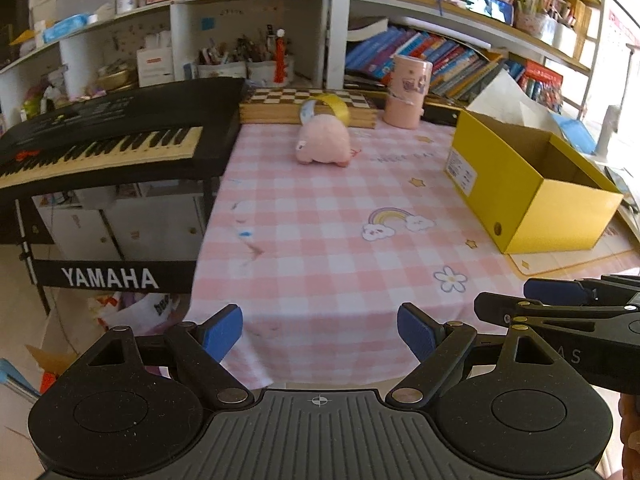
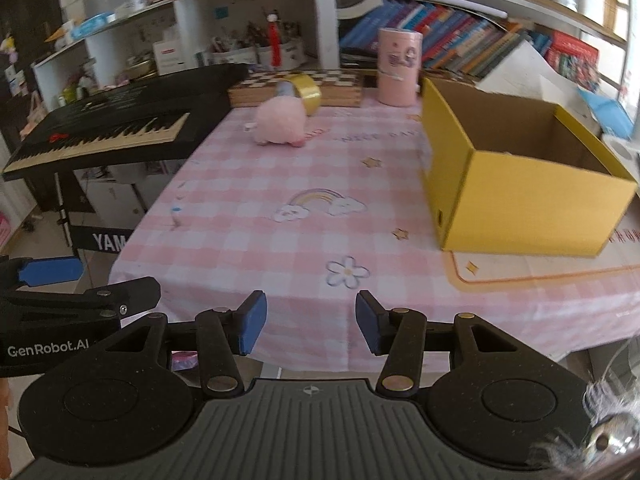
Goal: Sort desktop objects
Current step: 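Lift both open tools out of the box and move back toward the plush toy and tape, then grasp the gold tape roll with the right tool while the left tool grasps the pink plush toy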
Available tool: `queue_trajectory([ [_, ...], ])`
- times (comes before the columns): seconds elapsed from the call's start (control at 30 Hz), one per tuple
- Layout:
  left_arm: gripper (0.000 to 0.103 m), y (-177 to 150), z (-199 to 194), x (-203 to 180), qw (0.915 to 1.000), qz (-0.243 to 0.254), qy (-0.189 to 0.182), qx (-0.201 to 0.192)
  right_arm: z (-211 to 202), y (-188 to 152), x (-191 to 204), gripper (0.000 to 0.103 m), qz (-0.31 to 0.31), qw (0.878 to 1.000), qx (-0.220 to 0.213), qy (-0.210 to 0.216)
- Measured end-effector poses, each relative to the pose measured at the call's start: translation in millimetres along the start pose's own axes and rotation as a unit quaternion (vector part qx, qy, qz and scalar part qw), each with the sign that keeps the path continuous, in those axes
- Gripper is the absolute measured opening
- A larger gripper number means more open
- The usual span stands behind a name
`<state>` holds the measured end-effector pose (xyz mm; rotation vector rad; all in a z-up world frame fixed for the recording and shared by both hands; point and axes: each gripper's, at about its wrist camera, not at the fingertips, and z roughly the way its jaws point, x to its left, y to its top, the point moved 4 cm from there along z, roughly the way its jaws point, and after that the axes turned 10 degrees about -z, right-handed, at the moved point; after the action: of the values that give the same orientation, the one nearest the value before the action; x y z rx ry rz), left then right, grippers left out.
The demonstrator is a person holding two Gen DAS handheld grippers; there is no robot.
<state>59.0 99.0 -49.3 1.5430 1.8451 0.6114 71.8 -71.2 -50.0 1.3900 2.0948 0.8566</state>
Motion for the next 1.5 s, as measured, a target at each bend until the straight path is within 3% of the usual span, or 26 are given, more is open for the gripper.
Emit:
queue_trajectory([
  [0.6,0.087,28.9,35.5,4.4,0.9998,-0.008,0.018,0.001,38.8,30.6,-4.1,0.048,-0.014,1.000,-0.005,0.012],
  [1.5,0.087,127.8,138.2,-14.4,0.9988,-0.017,0.045,-0.012,143.8,139.4,-65.2,0.049,-0.012,0.999,-0.012,0.034],
])
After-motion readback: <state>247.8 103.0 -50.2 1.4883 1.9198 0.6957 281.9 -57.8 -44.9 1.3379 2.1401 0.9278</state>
